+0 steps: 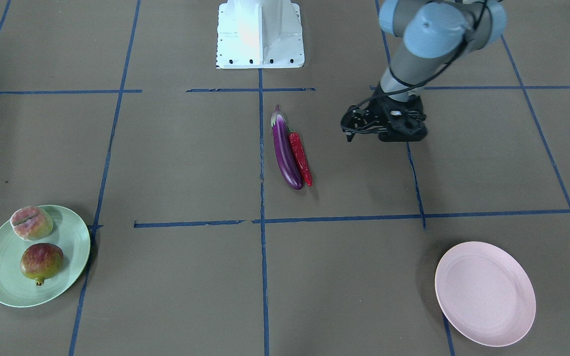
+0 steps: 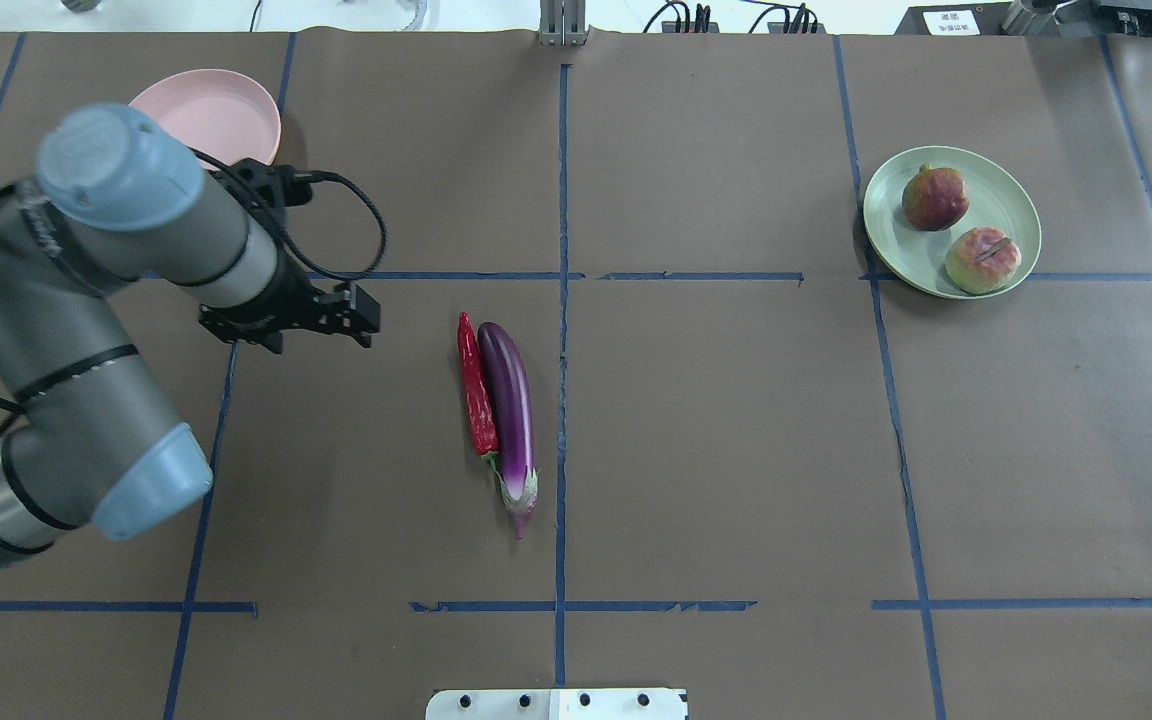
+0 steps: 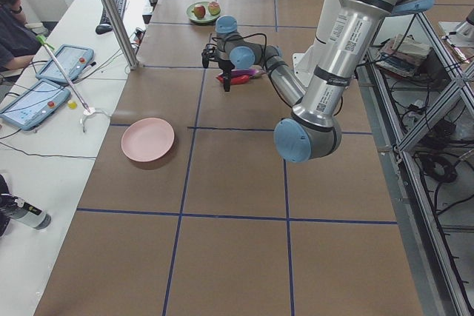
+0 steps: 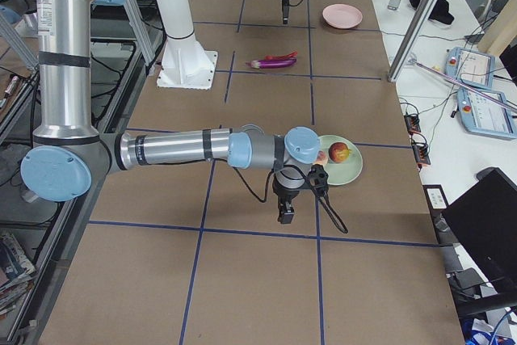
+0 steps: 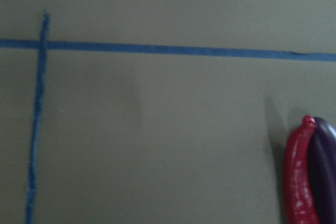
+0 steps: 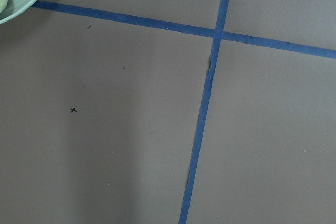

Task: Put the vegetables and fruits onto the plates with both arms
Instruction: 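Move the left gripper to the purple eggplant and grasp it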

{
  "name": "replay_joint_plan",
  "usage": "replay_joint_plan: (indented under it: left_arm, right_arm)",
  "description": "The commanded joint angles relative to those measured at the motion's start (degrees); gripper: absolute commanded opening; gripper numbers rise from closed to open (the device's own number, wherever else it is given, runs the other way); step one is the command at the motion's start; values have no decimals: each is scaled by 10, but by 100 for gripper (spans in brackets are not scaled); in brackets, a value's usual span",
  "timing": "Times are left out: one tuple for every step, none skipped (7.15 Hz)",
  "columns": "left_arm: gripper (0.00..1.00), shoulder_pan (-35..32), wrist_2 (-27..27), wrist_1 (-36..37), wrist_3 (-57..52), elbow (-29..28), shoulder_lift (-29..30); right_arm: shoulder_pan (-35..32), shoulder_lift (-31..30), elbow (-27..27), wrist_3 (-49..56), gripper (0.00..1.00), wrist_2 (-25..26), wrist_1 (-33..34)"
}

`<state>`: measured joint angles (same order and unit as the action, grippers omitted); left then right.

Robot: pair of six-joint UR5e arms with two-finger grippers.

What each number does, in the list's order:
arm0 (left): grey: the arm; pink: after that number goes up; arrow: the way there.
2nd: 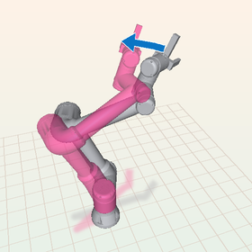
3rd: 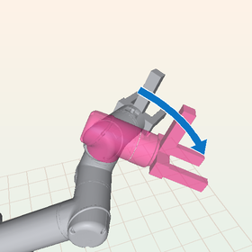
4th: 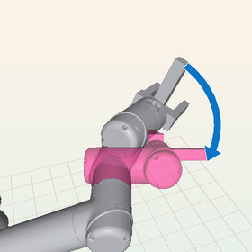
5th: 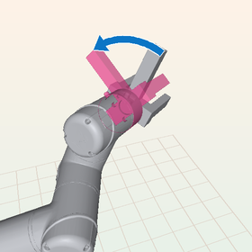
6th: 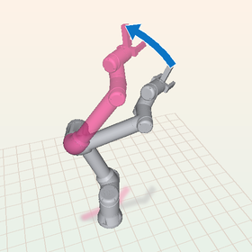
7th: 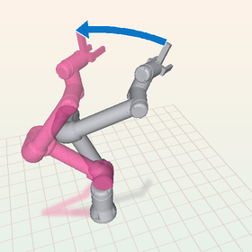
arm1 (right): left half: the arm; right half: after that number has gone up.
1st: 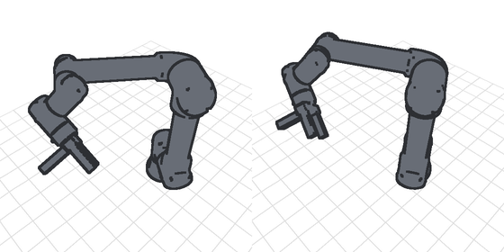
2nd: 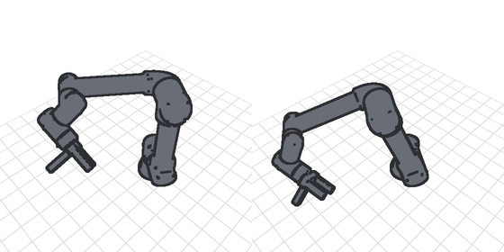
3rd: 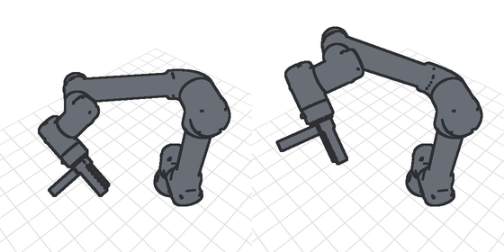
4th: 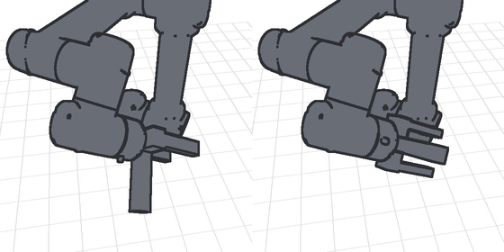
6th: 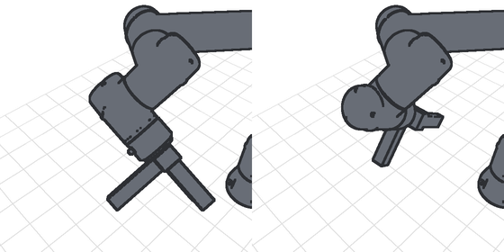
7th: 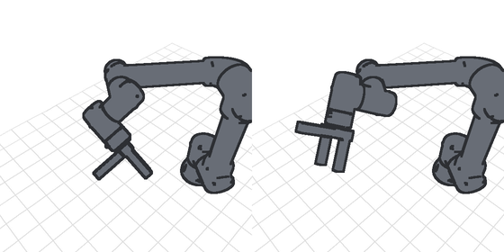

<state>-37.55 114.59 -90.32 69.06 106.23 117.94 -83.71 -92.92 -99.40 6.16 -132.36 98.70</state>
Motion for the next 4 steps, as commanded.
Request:
replay_joint_plan:
  left_arm:
    - [100, 97, -91, 17, 105, -44, 61]
    - [96, 118, -96, 17, 145, -44, 71]
    - [85, 131, -96, 18, 209, -60, 97]
    - [78, 135, -97, 17, 229, -98, 127]
  right_arm:
    - [-1, 0, 1, 0, 100, 0, 0]
    - [0, 0, 1, 0, 100, 0, 0]
    - [0, 0, 2, 0, 100, 0, 0]
    - [0, 0, 2, 0, 100, 0, 0]
